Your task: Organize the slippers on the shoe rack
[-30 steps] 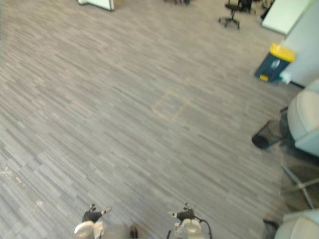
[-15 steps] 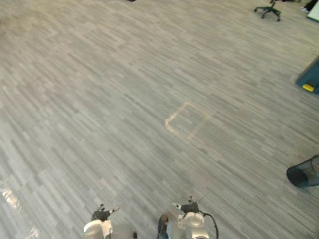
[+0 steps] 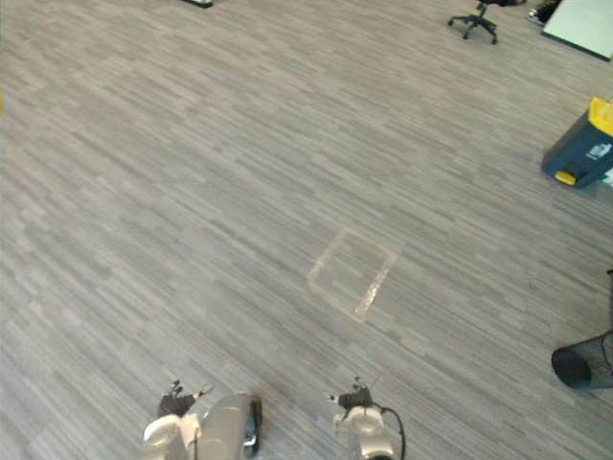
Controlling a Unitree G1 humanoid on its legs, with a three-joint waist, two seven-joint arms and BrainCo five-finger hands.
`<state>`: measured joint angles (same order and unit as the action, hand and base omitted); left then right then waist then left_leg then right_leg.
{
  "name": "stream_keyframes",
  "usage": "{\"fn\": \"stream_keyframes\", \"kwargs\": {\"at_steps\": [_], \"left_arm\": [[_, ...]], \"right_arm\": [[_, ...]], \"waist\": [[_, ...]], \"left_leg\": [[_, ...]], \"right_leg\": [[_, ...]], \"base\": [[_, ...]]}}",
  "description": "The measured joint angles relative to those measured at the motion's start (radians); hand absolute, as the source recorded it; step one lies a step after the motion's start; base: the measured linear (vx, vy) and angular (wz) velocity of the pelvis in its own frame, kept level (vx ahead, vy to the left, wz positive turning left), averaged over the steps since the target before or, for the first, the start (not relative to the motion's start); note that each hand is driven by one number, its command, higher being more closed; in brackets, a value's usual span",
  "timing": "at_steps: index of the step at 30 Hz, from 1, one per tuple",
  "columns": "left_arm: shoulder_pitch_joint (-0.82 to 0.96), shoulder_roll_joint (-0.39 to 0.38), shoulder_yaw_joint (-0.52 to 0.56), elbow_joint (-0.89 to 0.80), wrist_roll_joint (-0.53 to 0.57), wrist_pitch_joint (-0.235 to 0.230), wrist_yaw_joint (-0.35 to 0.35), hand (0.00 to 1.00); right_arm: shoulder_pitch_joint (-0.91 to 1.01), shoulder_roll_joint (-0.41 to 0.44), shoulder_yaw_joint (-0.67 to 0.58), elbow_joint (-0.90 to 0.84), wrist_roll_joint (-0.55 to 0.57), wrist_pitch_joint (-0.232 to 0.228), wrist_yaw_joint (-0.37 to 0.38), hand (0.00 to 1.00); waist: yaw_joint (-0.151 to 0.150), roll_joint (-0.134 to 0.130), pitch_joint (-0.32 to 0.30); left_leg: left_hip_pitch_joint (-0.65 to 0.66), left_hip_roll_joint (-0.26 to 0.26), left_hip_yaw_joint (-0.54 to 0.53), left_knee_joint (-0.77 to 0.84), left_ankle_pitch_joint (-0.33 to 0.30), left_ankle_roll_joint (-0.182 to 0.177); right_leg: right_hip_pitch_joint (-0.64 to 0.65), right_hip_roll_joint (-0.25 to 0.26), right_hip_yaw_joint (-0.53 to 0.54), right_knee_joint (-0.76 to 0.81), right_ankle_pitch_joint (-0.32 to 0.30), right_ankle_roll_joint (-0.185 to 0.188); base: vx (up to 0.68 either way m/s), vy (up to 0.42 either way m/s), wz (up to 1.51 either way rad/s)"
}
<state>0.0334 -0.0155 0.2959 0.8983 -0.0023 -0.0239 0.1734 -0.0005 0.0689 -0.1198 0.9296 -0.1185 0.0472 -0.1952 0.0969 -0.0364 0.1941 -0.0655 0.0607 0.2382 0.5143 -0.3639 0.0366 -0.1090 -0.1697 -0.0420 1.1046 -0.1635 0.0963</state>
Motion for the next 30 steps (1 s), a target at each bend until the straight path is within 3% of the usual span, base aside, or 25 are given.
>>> {"fn": "stream_keyframes", "kwargs": {"at_steps": [2,4,5,6,8,9,10,11,13,15,16,17,19,21,23,25,26,27,28,30], "left_arm": [[-0.007,-0.001,-0.017,0.005,-0.001,0.001,-0.001,0.00],[-0.026,-0.002,-0.035,0.025,-0.001,0.002,-0.001,0.00],[-0.028,-0.003,-0.045,0.034,0.000,0.003,-0.002,0.00],[-0.029,-0.004,-0.049,0.047,0.000,0.006,-0.003,0.00],[-0.032,0.006,-0.072,0.068,0.002,0.007,-0.005,0.00],[-0.029,0.013,-0.081,0.070,0.003,0.008,-0.006,0.00],[-0.031,0.010,-0.080,0.073,0.013,0.008,-0.007,0.00],[-0.033,0.003,-0.078,0.073,0.030,0.008,-0.009,0.00],[-0.023,-0.001,-0.071,0.071,0.041,0.009,-0.011,0.00],[-0.012,-0.014,-0.031,0.067,0.041,0.016,-0.017,0.00],[-0.009,-0.013,-0.031,0.064,0.041,0.016,-0.020,0.00],[-0.001,-0.009,-0.030,0.048,0.041,0.014,-0.023,0.00],[0.001,0.000,-0.039,0.019,0.040,0.013,-0.023,0.00],[0.023,0.001,-0.038,-0.016,0.039,0.007,-0.022,0.00],[0.031,-0.008,-0.025,-0.036,0.038,-0.001,-0.021,0.00],[0.030,-0.019,-0.006,-0.044,0.035,-0.011,-0.021,0.00],[0.029,-0.028,-0.007,-0.044,0.034,-0.017,-0.020,0.00],[0.035,-0.037,-0.006,-0.040,0.021,-0.018,-0.019,0.00],[0.035,-0.037,-0.005,-0.039,0.017,-0.018,-0.020,0.00],[0.040,-0.022,0.003,-0.042,0.019,-0.018,-0.020,0.00]], "right_arm": [[0.002,0.000,-0.014,-0.013,-0.001,-0.007,0.001,0.00],[-0.012,-0.004,-0.037,-0.012,-0.001,-0.009,0.001,0.00],[-0.018,0.001,-0.043,-0.014,-0.001,-0.008,0.001,0.00],[-0.025,-0.006,-0.049,-0.010,-0.001,-0.008,0.003,0.00],[-0.032,-0.007,-0.056,0.000,-0.002,-0.007,0.010,0.00],[-0.032,-0.007,-0.058,0.005,-0.002,-0.006,0.015,0.00],[-0.033,-0.011,-0.065,0.002,-0.003,-0.004,0.020,0.00],[-0.037,-0.011,-0.076,0.002,-0.017,0.000,0.021,0.00],[-0.036,-0.011,-0.077,0.000,-0.037,0.001,0.021,0.00],[-0.038,-0.007,-0.060,-0.006,-0.035,0.003,0.022,0.00],[-0.038,-0.006,-0.055,-0.006,-0.034,0.004,0.021,0.00],[-0.037,0.004,-0.051,0.003,-0.033,0.005,0.019,0.00],[-0.038,0.004,-0.025,0.014,-0.030,0.013,0.021,0.00],[-0.035,0.005,-0.025,0.031,-0.027,0.018,0.019,0.00],[-0.036,0.005,-0.026,0.030,-0.027,0.020,0.017,0.00],[-0.040,0.005,-0.026,0.029,-0.027,0.020,0.017,0.00],[-0.038,0.004,-0.026,0.030,-0.028,0.020,0.013,0.00],[-0.032,0.003,-0.023,0.032,-0.028,0.021,0.010,0.00],[-0.030,0.002,-0.013,0.033,-0.028,0.022,0.012,0.00],[-0.016,0.002,0.002,0.028,-0.032,0.021,0.016,0.00]], "waist": [[-0.012,0.001,-0.001],[-0.025,-0.001,0.000],[-0.035,-0.003,0.000],[-0.044,-0.003,0.001],[-0.056,-0.012,0.001],[-0.061,-0.023,-0.003],[-0.066,-0.024,-0.006],[-0.067,0.004,-0.010],[-0.070,0.039,-0.023],[-0.069,0.082,-0.010],[-0.069,0.087,-0.008],[-0.063,0.084,0.001],[-0.041,0.065,0.006],[-0.035,0.050,0.000],[-0.030,0.042,0.009],[-0.016,0.034,0.015],[-0.013,0.044,0.009],[-0.006,0.067,-0.004],[-0.005,0.071,-0.006],[0.011,0.020,-0.030]], "left_leg": [[0.096,0.005,0.027,-0.090,-0.001,-0.003],[0.169,0.013,0.049,-0.153,-0.007,-0.016],[0.203,0.016,0.065,-0.182,-0.011,-0.024],[0.252,0.017,0.092,-0.227,-0.013,-0.029],[0.320,-0.005,0.102,-0.278,-0.008,-0.039],[0.345,-0.020,0.080,-0.288,-0.009,-0.043],[0.365,-0.014,0.044,-0.285,-0.011,-0.057],[0.377,0.015,0.006,-0.263,0.002,-0.079],[0.312,0.069,-0.040,-0.080,0.025,-0.115],[0.143,0.148,-0.129,0.355,0.199,-0.125],[0.109,0.158,-0.143,0.438,0.199,-0.126],[0.018,0.172,-0.159,0.600,0.155,-0.123],[-0.082,0.157,-0.162,0.632,0.103,-0.104],[-0.166,0.136,-0.151,0.494,0.045,-0.081],[-0.217,0.103,-0.167,0.283,0.025,-0.083],[-0.257,0.039,-0.251,0.093,0.054,-0.089],[-0.260,0.017,-0.309,-0.030,0.116,-0.104],[-0.253,0.031,-0.327,-0.059,0.214,-0.129],[-0.247,0.026,-0.322,-0.041,0.247,-0.121],[-0.226,0.009,-0.230,0.014,0.167,-0.083]], "right_leg": [[-0.112,-0.002,-0.112,0.002,-0.039,-0.043],[-0.197,-0.003,-0.233,-0.135,-0.066,-0.060],[-0.217,-0.002,-0.284,-0.235,-0.065,-0.066],[-0.231,0.014,-0.345,-0.433,-0.050,-0.073],[-0.222,0.063,-0.351,-0.765,0.063,-0.069],[-0.219,0.070,-0.325,-0.818,0.129,-0.109],[-0.210,0.079,-0.310,-0.804,0.199,-0.176],[-0.209,0.101,-0.313,-0.761,0.176,-0.198],[-0.183,0.152,-0.330,-0.755,0.123,-0.211],[-0.089,0.235,-0.293,-0.795,0.077,-0.238],[-0.068,0.253,-0.280,-0.799,0.067,-0.243],[-0.007,0.284,-0.237,-0.803,0.028,-0.255],[0.075,0.290,-0.166,-0.831,-0.002,-0.253],[0.148,0.280,-0.079,-0.873,-0.015,-0.227],[0.202,0.259,-0.007,-0.892,-0.028,-0.204],[0.238,0.215,0.065,-0.900,-0.059,-0.167],[0.252,0.201,0.097,-0.900,-0.087,-0.136],[0.265,0.201,0.139,-0.885,-0.129,-0.112],[0.277,0.195,0.156,-0.874,-0.146,-0.101],[0.269,0.145,0.205,-0.812,-0.161,-0.093]], "base": [[0.41,0.063,-0.35],[0.41,0.010,-0.29],[0.43,-0.010,-0.40],[0.53,-0.022,-0.48],[0.56,-0.055,-0.28],[0.58,-0.111,0.07],[0.59,-0.150,0.11],[0.59,-0.163,0.07],[0.60,-0.193,-0.16],[0.55,-0.114,-0.57],[0.56,0.015,-0.83],[0.67,0.028,-0.94],[0.58,0.029,-1.03],[0.48,0.089,-1.05],[0.50,0.215,-0.98],[0.48,0.300,-1.00],[0.44,0.364,-1.04],[0.45,0.401,-0.93],[0.45,0.432,-0.81],[0.49,0.408,-0.94]]}}
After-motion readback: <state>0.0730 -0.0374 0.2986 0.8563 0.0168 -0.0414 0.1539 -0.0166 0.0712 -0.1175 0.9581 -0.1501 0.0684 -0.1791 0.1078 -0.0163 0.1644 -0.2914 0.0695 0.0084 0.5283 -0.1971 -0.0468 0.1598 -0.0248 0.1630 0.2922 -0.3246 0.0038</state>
